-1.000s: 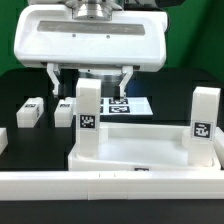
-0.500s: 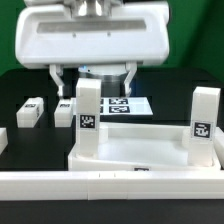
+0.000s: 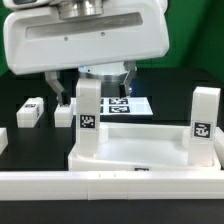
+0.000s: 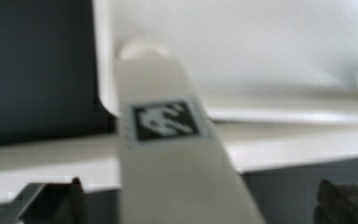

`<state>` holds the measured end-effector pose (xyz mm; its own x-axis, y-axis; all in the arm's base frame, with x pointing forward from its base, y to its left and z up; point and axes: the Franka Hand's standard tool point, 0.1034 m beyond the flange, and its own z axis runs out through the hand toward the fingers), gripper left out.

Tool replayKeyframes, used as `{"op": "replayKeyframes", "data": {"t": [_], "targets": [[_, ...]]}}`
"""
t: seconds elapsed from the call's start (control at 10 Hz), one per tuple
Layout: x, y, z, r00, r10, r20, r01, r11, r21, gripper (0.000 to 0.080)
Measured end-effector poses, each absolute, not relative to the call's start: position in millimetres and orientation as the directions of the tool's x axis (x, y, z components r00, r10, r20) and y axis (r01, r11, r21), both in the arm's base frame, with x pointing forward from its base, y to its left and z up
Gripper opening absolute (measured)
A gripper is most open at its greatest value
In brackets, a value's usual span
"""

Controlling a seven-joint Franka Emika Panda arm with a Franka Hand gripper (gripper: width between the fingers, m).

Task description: Assemble desk

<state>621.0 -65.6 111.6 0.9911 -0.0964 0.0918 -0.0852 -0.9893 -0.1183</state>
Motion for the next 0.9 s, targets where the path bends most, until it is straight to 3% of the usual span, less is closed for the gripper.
{"op": "replayKeyframes", "data": {"t": [0.1, 0.5, 0.7, 0.9], "targets": [[618.8, -72.7, 110.6, 0.994, -0.088, 0.062, -0.081, -0.992, -0.1, 0.0649], [611.7, -74.9, 105.8, 0.992, -0.126, 0.014, -0.124, -0.987, -0.1, 0.0636], [611.7, -74.0, 105.6, 0.976, -0.216, 0.005, -0.214, -0.971, -0.105, 0.0288], [611.9, -72.9, 105.5, 0.933, -0.36, -0.012, -0.359, -0.927, -0.109, 0.0289]]}}
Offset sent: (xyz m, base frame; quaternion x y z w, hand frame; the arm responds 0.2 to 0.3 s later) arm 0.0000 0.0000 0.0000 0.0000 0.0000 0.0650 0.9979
